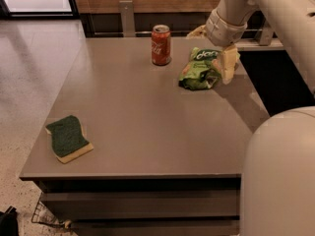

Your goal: Move green rice chip bag near sponge

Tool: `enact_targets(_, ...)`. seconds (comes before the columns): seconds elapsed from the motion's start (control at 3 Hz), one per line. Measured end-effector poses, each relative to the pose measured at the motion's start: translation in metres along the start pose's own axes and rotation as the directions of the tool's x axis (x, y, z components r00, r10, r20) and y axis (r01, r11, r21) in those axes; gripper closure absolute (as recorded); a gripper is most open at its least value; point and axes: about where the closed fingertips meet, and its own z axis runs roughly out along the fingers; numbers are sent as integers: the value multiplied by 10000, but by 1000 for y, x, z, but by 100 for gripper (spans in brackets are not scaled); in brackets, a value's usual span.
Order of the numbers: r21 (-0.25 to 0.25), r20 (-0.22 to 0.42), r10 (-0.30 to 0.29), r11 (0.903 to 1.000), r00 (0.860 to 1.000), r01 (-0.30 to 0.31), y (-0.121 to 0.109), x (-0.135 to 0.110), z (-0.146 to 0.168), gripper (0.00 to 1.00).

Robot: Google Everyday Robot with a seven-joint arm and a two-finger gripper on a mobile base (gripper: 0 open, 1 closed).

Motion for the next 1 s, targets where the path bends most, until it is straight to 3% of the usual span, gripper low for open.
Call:
enact_targets(0.33, -747, 162, -119, 9971, 9998, 131, 6, 2, 28, 0)
enact_targets(0.67, -1172, 441, -113, 9930, 9990, 164, 13, 4, 51, 18)
enact_targets(1.0, -1024, 394, -128, 9946, 9991, 168, 8, 5, 54, 40)
